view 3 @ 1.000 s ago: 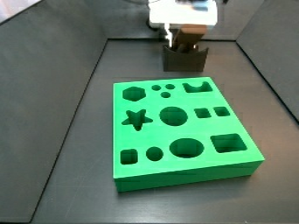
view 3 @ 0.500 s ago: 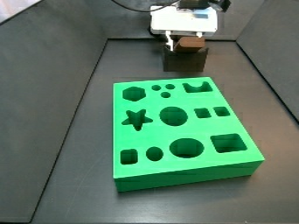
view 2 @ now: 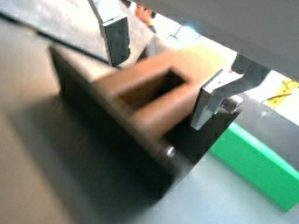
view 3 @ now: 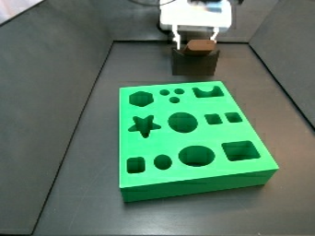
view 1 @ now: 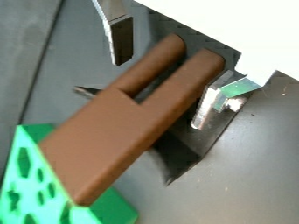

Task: Pick up the square-circle object. Move up. Place the square-circle object on the fixture. Regrasp the square-circle object. Rotate the square-circle object. Move to above the board. Insert the square-circle object.
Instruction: Regrasp the square-circle object.

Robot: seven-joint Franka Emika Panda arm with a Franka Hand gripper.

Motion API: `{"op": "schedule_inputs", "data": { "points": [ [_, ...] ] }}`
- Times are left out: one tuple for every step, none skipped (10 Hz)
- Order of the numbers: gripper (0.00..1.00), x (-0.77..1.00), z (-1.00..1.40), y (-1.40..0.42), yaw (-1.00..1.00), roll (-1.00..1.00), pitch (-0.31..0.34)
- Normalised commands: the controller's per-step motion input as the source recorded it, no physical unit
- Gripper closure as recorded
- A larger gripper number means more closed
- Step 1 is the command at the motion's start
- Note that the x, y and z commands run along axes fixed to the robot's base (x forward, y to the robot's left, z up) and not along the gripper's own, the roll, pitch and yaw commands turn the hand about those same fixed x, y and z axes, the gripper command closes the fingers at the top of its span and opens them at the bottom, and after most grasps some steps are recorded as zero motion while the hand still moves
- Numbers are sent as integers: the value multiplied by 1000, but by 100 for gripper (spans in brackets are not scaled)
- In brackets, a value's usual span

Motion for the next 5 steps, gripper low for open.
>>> {"op": "schedule_inputs", "data": {
  "points": [
    [0,-32,1000,-3,-8,40,72],
    [0,-35,1000,-3,-16,45,72],
    [0,-36,817,1,-32,48,68],
    [0,-31,629,8,-39,50,64],
    [0,-27,440,6,-43,47,59]
  ]
}}
